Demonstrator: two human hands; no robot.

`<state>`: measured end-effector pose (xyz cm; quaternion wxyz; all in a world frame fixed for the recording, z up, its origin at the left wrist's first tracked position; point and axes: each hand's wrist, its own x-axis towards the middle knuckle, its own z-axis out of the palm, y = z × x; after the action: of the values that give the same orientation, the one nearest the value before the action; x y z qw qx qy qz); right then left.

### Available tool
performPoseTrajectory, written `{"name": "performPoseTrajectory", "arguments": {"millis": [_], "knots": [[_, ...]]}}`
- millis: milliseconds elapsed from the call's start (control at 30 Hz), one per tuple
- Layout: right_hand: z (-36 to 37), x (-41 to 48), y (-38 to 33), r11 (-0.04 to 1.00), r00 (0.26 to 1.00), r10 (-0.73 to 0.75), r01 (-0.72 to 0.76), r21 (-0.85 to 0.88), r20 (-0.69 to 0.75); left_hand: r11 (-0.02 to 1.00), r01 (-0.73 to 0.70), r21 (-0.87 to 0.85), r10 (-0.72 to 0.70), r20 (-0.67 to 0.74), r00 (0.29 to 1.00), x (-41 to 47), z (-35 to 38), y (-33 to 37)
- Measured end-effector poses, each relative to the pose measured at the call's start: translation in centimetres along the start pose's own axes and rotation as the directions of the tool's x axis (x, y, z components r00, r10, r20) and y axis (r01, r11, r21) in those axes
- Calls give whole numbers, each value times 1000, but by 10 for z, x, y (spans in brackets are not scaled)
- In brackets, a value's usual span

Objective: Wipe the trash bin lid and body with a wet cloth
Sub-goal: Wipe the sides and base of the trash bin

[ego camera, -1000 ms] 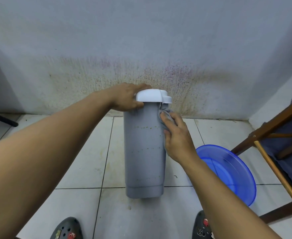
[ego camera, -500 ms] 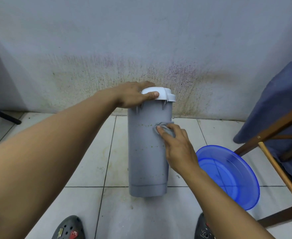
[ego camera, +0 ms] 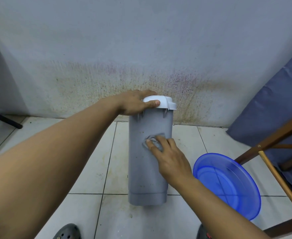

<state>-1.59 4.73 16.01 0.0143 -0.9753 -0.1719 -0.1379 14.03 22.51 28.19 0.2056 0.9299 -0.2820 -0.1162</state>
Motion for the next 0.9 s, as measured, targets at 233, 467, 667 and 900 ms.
{"name": "performPoseTrajectory", "arguments": {"millis": [233,467,667,900], "knots": [[-25,57,-7,992,980,123,-116,57,-154,1000,-15,-10,16,25,1000,-1,-2,5],[-2,33,-14,999,999,-39,38,-24,-31,999,4,-50,-4,14,1000,1,-2,-4],[-1,26,-11,970,969,-226,215,-117,-99,998,23,-56,-22,20,1000,4,-3,0],[-19,87,-30,986,983,-151,143,-81,-104,989,49,-139,-49,8,999,4,-1,0]]}}
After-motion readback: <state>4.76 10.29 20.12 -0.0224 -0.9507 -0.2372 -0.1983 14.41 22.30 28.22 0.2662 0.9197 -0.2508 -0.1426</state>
